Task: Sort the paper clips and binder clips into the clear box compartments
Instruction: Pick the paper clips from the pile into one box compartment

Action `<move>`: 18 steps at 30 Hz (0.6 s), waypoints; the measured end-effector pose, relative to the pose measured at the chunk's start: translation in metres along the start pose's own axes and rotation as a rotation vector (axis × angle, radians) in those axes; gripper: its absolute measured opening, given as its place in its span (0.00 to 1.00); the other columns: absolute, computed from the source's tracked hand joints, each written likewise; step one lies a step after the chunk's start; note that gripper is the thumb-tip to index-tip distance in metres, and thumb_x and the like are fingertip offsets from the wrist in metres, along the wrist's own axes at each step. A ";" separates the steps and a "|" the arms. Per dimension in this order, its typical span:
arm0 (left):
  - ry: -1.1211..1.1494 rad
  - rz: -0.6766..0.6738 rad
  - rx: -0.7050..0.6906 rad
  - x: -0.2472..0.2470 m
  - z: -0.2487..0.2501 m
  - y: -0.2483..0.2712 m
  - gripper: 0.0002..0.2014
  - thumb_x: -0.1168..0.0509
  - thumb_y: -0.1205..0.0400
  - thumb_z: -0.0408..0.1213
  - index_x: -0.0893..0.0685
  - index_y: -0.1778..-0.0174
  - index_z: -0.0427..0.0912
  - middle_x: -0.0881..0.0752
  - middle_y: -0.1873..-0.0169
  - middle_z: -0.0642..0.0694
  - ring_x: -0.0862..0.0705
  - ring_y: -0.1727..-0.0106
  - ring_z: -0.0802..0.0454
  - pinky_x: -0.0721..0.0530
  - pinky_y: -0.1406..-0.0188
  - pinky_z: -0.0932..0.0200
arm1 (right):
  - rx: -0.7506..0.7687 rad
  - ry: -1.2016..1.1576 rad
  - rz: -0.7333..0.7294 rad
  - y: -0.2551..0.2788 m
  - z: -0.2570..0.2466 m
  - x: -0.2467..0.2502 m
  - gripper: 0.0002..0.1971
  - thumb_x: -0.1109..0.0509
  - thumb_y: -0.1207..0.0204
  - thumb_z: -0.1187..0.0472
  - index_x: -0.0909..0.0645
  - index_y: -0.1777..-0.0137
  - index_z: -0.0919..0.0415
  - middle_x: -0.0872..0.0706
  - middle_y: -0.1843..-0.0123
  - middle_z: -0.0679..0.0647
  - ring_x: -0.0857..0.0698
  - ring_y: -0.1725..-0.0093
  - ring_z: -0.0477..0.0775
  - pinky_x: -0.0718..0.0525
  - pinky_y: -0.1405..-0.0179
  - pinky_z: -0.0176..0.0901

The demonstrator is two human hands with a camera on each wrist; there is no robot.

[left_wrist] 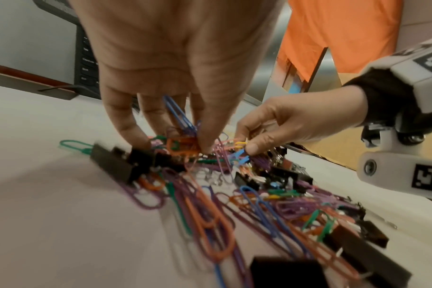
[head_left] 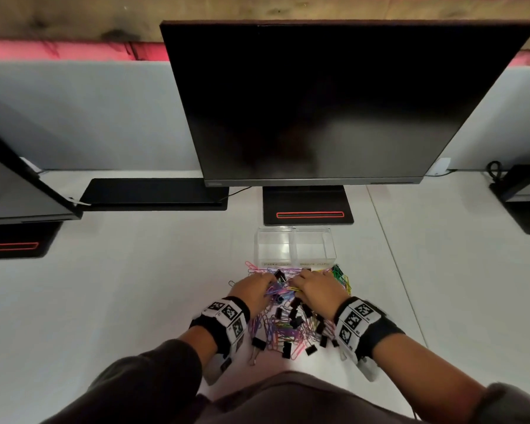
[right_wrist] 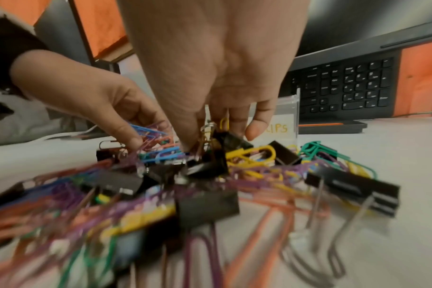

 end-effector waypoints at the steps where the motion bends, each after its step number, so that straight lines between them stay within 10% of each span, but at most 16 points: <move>1: 0.012 0.005 -0.003 0.003 0.000 0.001 0.16 0.39 0.18 0.34 0.22 0.34 0.44 0.17 0.38 0.41 0.19 0.38 0.44 0.22 0.40 0.53 | 0.001 -0.027 0.000 0.000 0.001 0.002 0.16 0.44 0.17 0.57 0.26 0.32 0.57 0.21 0.36 0.57 0.20 0.37 0.60 0.27 0.38 0.52; 11: 0.363 0.157 0.033 0.043 0.002 0.011 0.13 0.34 0.20 0.32 0.16 0.40 0.34 0.15 0.41 0.38 0.18 0.39 0.45 0.27 0.45 0.66 | -0.082 -0.514 0.017 0.019 0.019 0.046 0.10 0.34 0.21 0.63 0.14 0.45 0.63 0.12 0.43 0.58 0.15 0.45 0.53 0.21 0.42 0.42; 18: 0.544 0.219 0.020 0.072 -0.010 0.022 0.07 0.36 0.18 0.31 0.15 0.49 0.36 0.16 0.66 0.47 0.22 0.72 0.58 0.23 0.69 0.72 | -0.175 -0.755 0.157 0.032 0.042 0.088 0.07 0.32 0.24 0.68 0.12 0.51 0.66 0.14 0.57 0.50 0.19 0.69 0.35 0.20 0.69 0.18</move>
Point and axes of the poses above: each hand's wrist, its own y-axis away from the middle knuckle, its own x-axis out of the back of the hand, z = x × y, the point moved 7 cm from there along -y, towards the middle knuckle
